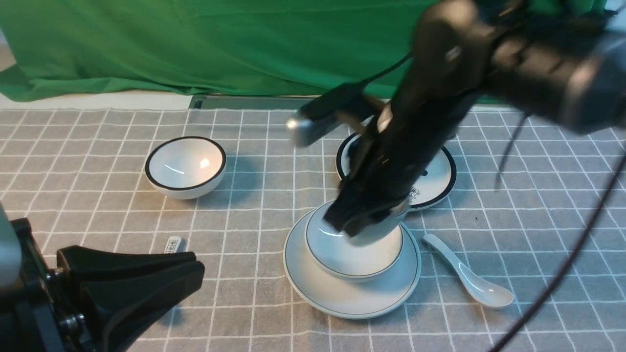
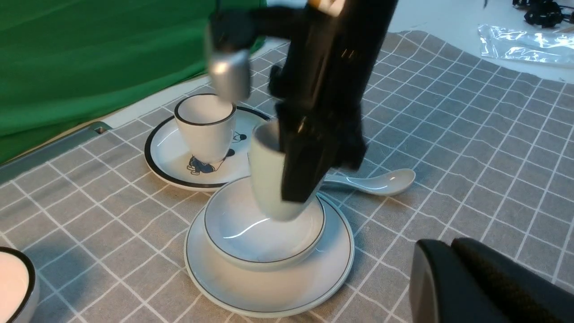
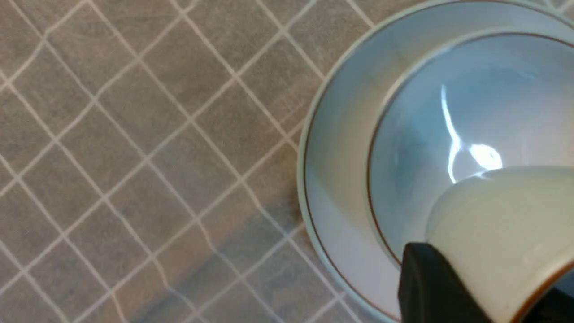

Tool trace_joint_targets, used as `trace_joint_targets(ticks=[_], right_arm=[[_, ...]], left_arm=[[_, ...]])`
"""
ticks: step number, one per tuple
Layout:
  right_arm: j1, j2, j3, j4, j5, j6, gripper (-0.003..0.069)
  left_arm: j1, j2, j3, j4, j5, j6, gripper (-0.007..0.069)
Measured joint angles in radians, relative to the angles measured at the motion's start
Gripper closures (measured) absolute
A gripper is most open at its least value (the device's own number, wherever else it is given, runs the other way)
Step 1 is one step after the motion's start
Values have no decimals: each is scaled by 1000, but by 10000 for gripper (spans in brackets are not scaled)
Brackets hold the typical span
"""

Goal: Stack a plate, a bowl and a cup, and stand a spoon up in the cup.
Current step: Use the right arm to put the blue teacup into the blue rice bowl in the middle

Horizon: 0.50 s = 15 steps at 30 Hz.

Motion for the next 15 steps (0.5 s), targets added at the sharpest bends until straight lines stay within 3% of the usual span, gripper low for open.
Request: trace_joint_targets(ticks=[12, 15], right_arm=[[2, 133, -11, -58, -56, 51, 566], [2, 133, -11, -61, -65, 55, 518]], left_arm=[[0, 0, 0, 0, 2, -4, 615], [0, 0, 1, 0, 4, -4, 615]])
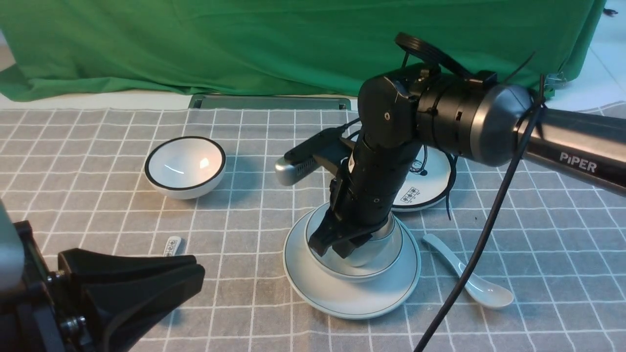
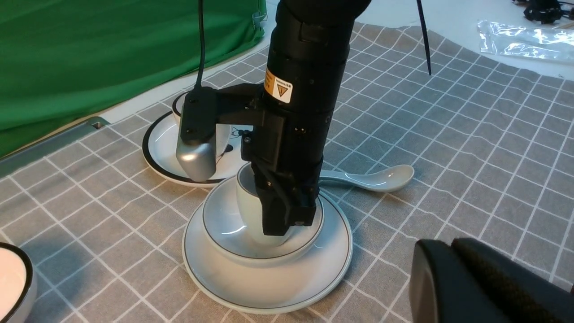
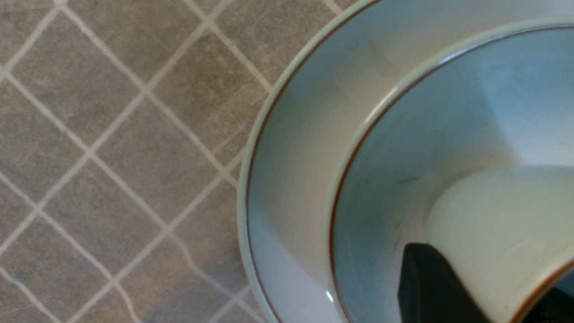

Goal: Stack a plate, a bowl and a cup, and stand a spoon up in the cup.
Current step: Use the right arm to put the blue teacup into the blue rice bowl in the middle, then use the right arm to grab a blue soup spoon

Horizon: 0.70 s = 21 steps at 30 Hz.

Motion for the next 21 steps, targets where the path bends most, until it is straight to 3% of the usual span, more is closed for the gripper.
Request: trace_joint_targets(ticks=[1, 4, 5, 6, 9, 12, 16, 19, 21], right_arm=[[0, 1, 0, -1, -1, 0, 511], [0, 3, 0, -6, -13, 2, 304], [0, 3, 0, -6, -13, 4, 280], [0, 2, -8, -6, -8, 19, 204], [0, -24, -43, -6, 29, 45, 125], [0, -95, -86, -14, 94, 47, 137], [0, -213, -75, -91, 195, 46, 228], [-63, -344, 106, -190, 209, 72, 335], [-99, -364, 178, -186, 177, 72, 347]], left_arm=[[0, 0, 0, 0, 0, 0, 615], [0, 0, 0, 0, 5, 0, 615], [0, 0, 0, 0, 7, 0, 615], [0, 0, 0, 0, 12, 0, 615], [0, 0, 0, 0, 26, 0, 615], [0, 0, 0, 0, 35, 0, 615], [0, 0, 0, 0, 39, 1, 615], [0, 0, 0, 0, 40, 0, 615], [0, 0, 0, 0, 40, 0, 615]])
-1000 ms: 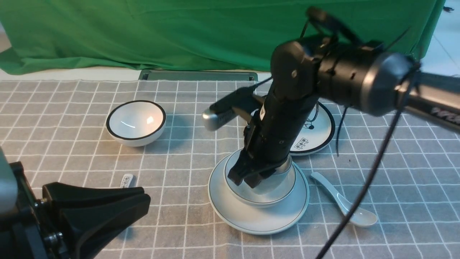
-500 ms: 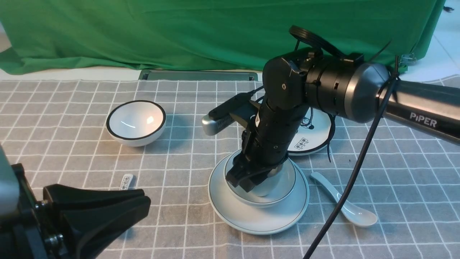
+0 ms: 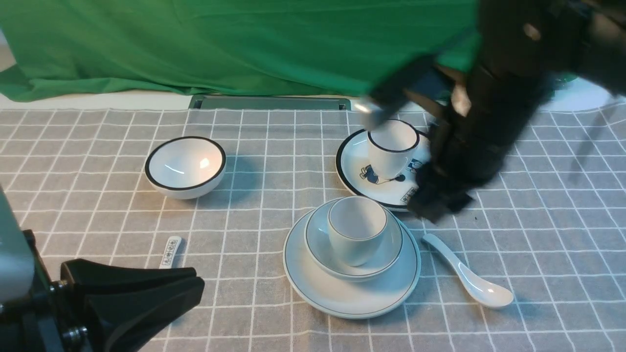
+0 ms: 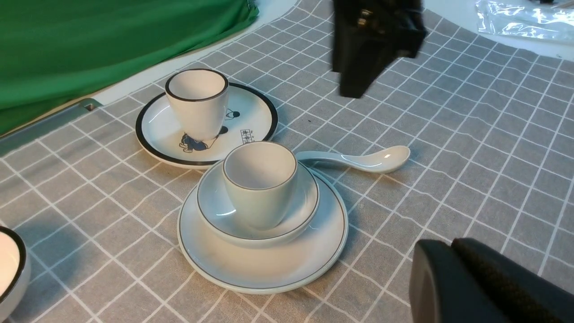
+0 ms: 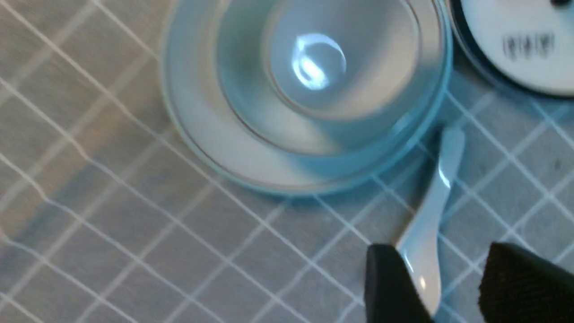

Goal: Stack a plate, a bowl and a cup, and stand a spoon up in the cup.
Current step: Use the right arm to grab a blue soup spoon

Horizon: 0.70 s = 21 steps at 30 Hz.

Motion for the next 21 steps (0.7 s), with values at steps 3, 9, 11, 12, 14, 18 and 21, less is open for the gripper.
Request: trace_joint_targets(ticks=[3, 9, 11, 12, 14, 18, 21], right_arm=[[-124, 4, 205, 96, -171, -61, 354], [-240, 132, 236, 316, -310, -221, 278], [-248, 173, 223, 329, -327, -240, 267], [-248, 192, 215, 332, -337, -252, 263], [-248, 244, 198, 329, -385, -278, 260], [-248, 271, 183, 291, -433, -285, 260], [-248, 285, 183, 274, -446, -284, 259]], left_arm=[[0, 0, 0, 1, 0, 0, 615], [0, 0, 0, 4, 0, 0, 615], [0, 0, 0, 4, 0, 0, 615], [0, 0, 0, 4, 0, 0, 615], [0, 0, 0, 4, 0, 0, 615], [0, 0, 0, 4, 0, 0, 615], [0, 0, 0, 4, 0, 0, 615]])
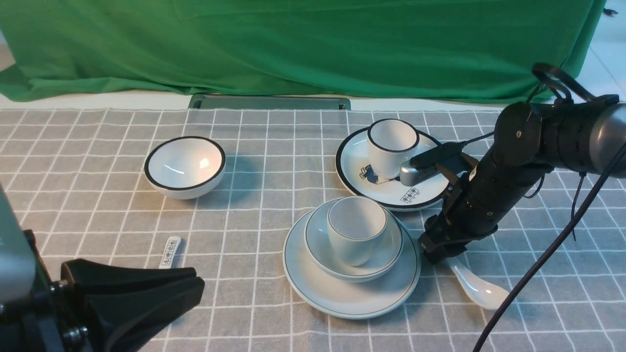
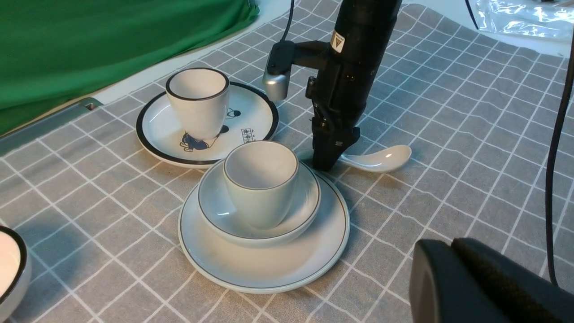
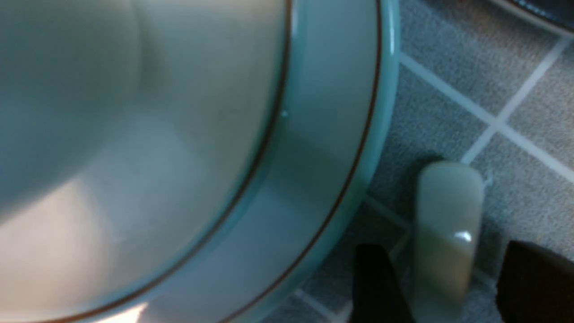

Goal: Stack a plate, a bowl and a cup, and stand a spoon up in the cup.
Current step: Use the right arm to grab a blue soup spoon, then use the right arm to put the blue soup spoon into the blue teacup in the middle

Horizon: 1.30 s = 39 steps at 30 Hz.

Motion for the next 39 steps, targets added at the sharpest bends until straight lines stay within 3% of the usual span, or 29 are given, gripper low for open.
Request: trace_joint_targets(ticks=[7, 10, 12, 13, 23, 27, 29, 30, 31, 32, 34, 37, 39], right_arm=[[0, 5, 0, -7, -6, 1, 270], [0, 14, -2, -11, 10, 2, 344], [0, 22, -11, -15, 40, 1, 467], [0, 22, -12, -15, 48, 1, 489], [21, -188, 9, -26, 173, 54, 489], [94, -399, 107, 7, -121, 77, 489], [174, -487, 257, 56, -521, 79, 489], [203, -497, 308, 64, -654, 87, 489], [210, -499, 333, 65, -687, 94, 489], [272, -491, 425, 72, -972, 138, 489], [324, -461, 498, 60, -1205, 209, 489], [362, -393, 527, -5, -1437, 319, 489], [364, -353, 517, -32, -1496, 361, 489]], left_arm=[[0, 0, 0, 0, 1, -3, 615], [0, 0, 0, 0, 1, -3, 615], [0, 0, 0, 0, 6, -3, 615], [0, 0, 0, 0, 11, -3, 615], [0, 0, 0, 0, 76, -3, 615], [0, 0, 0, 4, 76, -3, 615], [0, 0, 0, 12, 76, -2, 615], [0, 0, 0, 16, 75, 0, 615], [0, 0, 0, 17, 75, 0, 615], [0, 0, 0, 19, 75, 0, 615], [0, 0, 0, 20, 75, 0, 615], [0, 0, 0, 23, 75, 1, 615], [0, 0, 0, 24, 75, 1, 615]])
